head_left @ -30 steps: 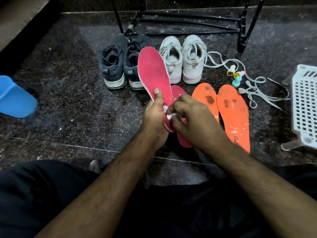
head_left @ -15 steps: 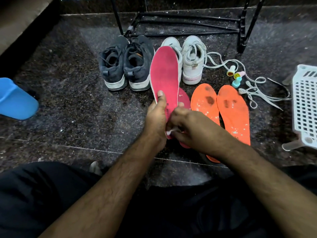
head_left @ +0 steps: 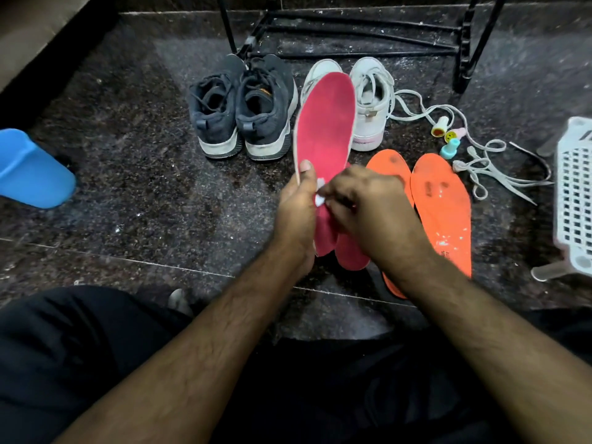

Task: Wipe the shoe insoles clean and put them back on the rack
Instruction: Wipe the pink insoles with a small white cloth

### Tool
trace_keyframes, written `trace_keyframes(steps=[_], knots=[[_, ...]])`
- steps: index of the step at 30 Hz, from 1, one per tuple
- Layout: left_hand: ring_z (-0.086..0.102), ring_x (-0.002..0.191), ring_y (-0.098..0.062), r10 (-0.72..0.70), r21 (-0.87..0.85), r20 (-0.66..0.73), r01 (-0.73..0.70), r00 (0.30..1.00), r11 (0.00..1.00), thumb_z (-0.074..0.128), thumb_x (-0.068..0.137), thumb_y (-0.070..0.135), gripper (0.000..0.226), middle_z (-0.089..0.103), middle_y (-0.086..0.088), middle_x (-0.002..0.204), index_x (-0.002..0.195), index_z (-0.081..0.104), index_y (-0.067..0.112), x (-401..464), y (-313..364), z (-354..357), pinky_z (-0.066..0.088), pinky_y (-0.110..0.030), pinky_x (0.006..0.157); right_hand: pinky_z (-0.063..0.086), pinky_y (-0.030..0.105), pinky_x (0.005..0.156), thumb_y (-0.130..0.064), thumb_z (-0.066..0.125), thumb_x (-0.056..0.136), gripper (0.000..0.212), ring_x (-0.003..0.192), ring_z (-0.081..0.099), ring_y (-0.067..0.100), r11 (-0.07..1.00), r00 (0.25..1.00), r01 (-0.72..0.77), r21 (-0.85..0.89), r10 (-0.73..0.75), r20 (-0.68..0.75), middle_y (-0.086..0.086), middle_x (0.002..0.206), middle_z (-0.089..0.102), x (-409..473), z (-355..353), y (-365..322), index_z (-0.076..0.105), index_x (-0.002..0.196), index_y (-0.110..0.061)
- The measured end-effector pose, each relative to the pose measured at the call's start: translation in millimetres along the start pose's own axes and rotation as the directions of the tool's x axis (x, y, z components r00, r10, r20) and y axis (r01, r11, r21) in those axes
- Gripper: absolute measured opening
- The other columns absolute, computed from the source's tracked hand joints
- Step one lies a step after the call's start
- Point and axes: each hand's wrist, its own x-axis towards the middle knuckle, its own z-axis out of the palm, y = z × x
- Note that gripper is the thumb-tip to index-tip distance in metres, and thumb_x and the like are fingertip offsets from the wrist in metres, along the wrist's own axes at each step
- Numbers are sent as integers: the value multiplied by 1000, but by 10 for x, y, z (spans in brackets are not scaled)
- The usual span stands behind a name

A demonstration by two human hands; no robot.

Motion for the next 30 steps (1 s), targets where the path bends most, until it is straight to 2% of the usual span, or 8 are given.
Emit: trace_keyframes(steps=[3,10,13,17,19,24,27,30], knots=[[67,82,-33,-28,-51,-66,25,997,998,40,104,49,57,71,-23,98,129,55,0,29,16,-76,55,-52,86,54,37,71,-21,52,75,28,78,69,25,1000,990,1,15,-3,142,4,86,72,-85,73,-144,78,84,-18],[71,57,-32,4,-58,-100,-10,995,998,33,107,46,38,72,-12,75,111,55,15,79,104,-117,59,-42,51,53,34,70,-33,47,68,29,69,65,15,996,930,-67,55,43,366,-6,75,72,-202,63,-166,75,72,-23],[65,55,-28,63,-3,-98,-64,993,998,36,107,42,40,69,-13,74,107,57,8,77,58,-80,57,-40,57,50,31,71,-31,55,79,19,70,60,7,976,983,-117,183,88,159,-5,77,64,-225,-109,-125,70,74,-21],[67,93,-36,61,-80,-59,-65,996,995,45,106,36,37,69,-27,106,116,63,5,65,12,-50,55,-55,90,46,21,81,-3,64,83,19,88,61,13,991,982,-8,132,33,-186,2,97,63,-52,-146,-129,70,99,-12],[64,97,-36,66,-88,-73,-72,995,993,46,106,33,33,67,-27,105,110,64,6,61,-8,-41,50,-56,98,43,20,83,-5,63,85,28,91,61,19,998,990,16,58,-8,-139,7,101,63,19,-16,-97,71,111,-9],[72,65,-24,78,-27,-170,-84,982,996,38,109,24,30,73,-13,75,103,58,3,138,56,-145,61,-36,65,40,20,70,-14,69,76,22,75,63,19,996,998,-54,65,53,20,5,87,66,-80,210,-128,79,95,-14],[75,73,-27,71,-30,-174,-78,982,997,34,110,27,35,75,-16,79,112,55,-1,191,101,-186,62,-41,72,49,24,75,-17,74,75,17,75,66,12,972,966,-201,123,175,192,-3,84,72,-182,213,-163,80,90,-22],[72,65,-25,64,28,-182,-60,981,998,39,109,27,28,73,-14,78,102,58,6,164,64,-158,62,-42,69,48,22,74,-15,73,76,14,72,61,3,963,980,-195,184,185,69,-7,80,69,-187,62,-151,76,86,-24]])
